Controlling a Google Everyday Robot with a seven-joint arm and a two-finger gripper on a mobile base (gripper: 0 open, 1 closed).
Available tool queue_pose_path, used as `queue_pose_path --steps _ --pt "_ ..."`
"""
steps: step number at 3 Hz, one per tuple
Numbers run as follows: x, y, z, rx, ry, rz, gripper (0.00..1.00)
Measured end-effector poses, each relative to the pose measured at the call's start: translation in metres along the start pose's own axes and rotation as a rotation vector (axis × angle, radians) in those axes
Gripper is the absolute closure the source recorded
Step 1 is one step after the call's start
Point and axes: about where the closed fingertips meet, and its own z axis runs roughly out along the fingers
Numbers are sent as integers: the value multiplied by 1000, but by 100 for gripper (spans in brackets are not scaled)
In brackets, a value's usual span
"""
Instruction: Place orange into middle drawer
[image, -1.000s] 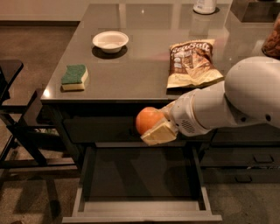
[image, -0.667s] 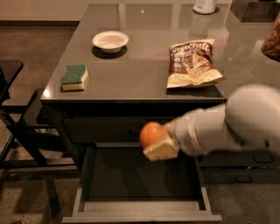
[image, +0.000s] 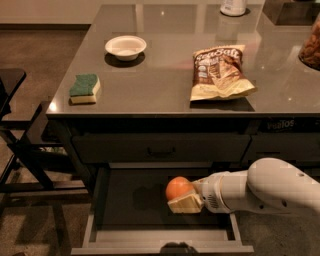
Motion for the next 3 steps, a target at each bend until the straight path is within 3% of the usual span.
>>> queue_pose_path --steps 1,2,3 --pt "0 0 0 0 0 0 100" --pt "29 -15 44 4 -3 78 100" --pt "69 -45 122 -28 -15 200 100"
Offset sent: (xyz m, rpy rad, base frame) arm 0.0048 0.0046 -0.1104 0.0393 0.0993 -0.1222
